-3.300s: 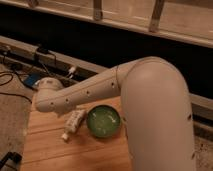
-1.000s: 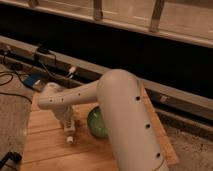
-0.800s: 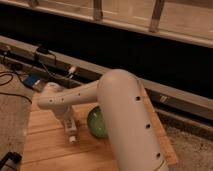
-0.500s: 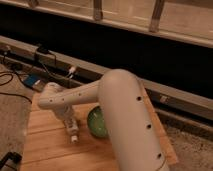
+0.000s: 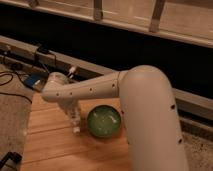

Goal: Place the bottle in the ceramic bowl

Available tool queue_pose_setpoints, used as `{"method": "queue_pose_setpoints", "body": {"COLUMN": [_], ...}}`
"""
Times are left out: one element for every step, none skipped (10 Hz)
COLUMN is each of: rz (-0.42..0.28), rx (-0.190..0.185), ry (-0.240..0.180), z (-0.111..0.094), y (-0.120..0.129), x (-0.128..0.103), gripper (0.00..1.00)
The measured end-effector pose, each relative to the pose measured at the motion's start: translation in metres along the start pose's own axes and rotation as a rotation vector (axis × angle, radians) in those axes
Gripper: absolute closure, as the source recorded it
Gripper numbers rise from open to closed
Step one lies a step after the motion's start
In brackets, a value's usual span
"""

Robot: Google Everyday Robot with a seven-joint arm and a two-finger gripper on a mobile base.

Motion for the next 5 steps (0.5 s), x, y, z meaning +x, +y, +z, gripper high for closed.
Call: {"method": "queue_pose_setpoints", "body": {"rz": [0.024,0.049,0.092,0.127,0.155], "rx": [0.001,0.006,0.013,0.021,0.026], "ry": [-0.034,-0.055,-0.081,-0.099,-0.109], "z": [-0.015,-0.022,-0.029,-0.032,-0.033], "y": [-0.021,-0.041,-0.073,-0.1,-0.119], "x": [-0.013,-0.021,-0.028,-0.027,-0.025], "gripper": [1.0,1.0,1.0,1.0,1.0]}}
